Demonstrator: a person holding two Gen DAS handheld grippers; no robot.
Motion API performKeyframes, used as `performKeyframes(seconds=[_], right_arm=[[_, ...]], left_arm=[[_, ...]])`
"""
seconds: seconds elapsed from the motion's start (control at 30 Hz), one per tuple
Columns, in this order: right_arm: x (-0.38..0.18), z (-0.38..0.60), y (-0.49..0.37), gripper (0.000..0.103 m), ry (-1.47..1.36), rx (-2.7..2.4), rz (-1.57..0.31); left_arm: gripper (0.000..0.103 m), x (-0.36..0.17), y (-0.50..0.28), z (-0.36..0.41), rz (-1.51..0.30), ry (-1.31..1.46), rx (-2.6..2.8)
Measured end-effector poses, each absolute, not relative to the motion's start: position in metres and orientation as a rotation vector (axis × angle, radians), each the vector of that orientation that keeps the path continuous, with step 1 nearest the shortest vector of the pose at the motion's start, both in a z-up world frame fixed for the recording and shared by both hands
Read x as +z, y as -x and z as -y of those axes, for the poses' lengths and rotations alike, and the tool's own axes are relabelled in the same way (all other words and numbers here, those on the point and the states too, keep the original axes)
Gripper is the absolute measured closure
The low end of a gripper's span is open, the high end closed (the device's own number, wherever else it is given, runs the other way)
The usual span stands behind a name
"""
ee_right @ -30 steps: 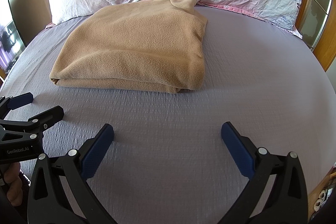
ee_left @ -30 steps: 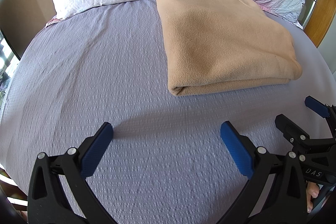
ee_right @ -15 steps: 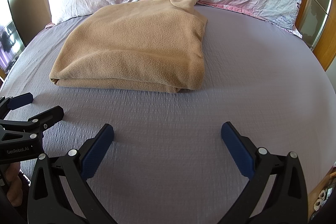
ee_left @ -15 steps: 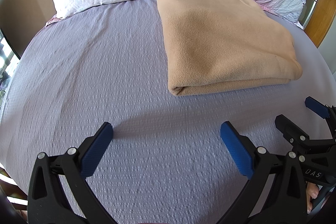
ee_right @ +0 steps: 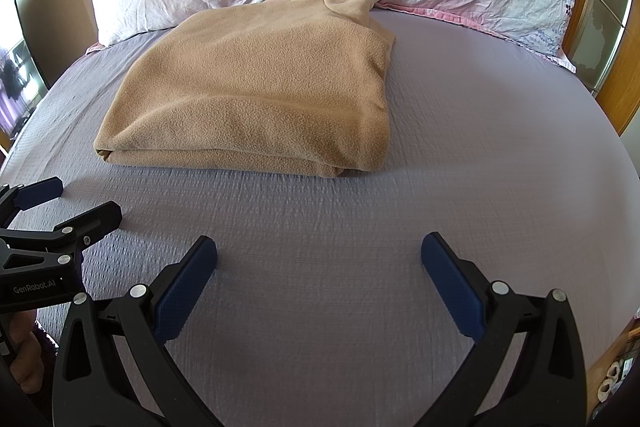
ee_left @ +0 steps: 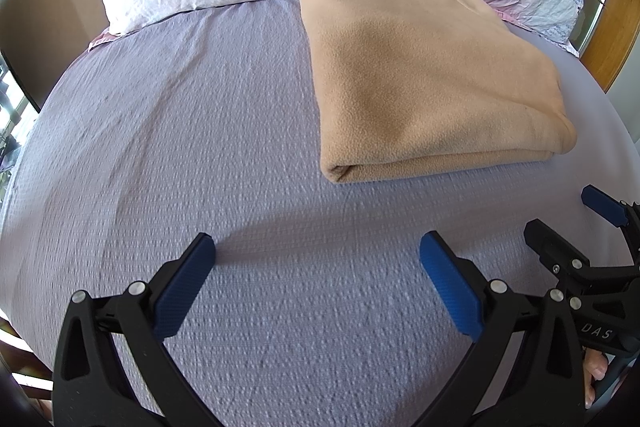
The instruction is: Fold small clothes
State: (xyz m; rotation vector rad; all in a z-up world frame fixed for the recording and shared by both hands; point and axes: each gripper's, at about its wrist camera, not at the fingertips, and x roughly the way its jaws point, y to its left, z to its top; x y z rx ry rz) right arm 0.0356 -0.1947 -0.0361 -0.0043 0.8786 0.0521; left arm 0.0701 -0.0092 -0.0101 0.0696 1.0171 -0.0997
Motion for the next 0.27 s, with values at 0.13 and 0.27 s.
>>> performKeyframes(seconds=[0.13, 0.27], right_arm=[[-0.0359, 0.1947, -0.0356, 0.001, 0.004, 0.052, -0.878], [-0.0361, 0.1951, -0.0359, 0.001, 0.005, 0.053, -0.879]], left_arm=[[0.002, -0.0103, -0.0693, 0.0093, -1.018, -0.072, -0.1], [0.002, -0.0104, -0.0685, 0.0085, -1.014, -0.071, -0.1]])
